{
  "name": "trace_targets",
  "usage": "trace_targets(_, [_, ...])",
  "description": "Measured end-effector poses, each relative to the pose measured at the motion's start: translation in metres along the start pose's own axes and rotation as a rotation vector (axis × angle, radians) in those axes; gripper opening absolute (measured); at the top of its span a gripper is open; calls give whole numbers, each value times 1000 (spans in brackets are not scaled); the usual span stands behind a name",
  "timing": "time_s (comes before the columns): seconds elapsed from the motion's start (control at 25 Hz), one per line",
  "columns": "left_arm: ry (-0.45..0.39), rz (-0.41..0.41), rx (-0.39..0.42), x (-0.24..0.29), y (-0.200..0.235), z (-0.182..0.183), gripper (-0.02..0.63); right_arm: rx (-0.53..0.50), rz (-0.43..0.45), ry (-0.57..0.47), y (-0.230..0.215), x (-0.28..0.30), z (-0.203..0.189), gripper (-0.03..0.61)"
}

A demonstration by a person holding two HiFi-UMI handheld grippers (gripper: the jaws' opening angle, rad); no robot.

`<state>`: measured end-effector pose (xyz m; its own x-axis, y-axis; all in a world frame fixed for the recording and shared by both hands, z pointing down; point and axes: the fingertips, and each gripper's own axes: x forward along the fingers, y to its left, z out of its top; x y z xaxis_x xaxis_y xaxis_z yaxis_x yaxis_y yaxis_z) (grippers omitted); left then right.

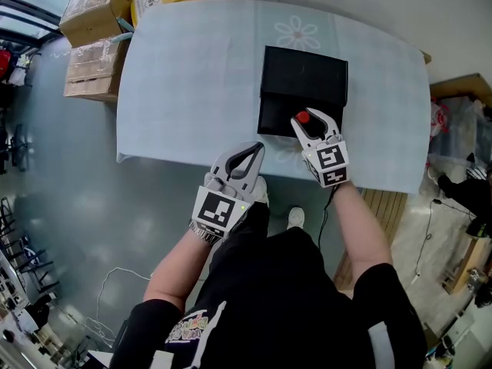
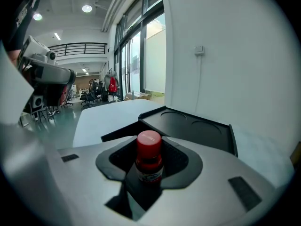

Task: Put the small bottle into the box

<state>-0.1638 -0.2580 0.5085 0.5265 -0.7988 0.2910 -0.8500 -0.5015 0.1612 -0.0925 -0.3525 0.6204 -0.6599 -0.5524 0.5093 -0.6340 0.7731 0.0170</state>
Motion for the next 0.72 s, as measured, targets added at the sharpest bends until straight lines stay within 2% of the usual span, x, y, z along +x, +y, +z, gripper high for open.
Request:
trace_targets(0.4, [-31,-27,41,-13,-22,8,6,-25,-16,30,6,-14,-7,176])
trace_targets(0.56, [-52,-21,55,-23,-45,15,6,-18,-37,-9,7,-54,-6,179])
trace_targets(0.72, [-75,11,70,-35,-74,23,6,16,-59,-102,8,-117,8,176])
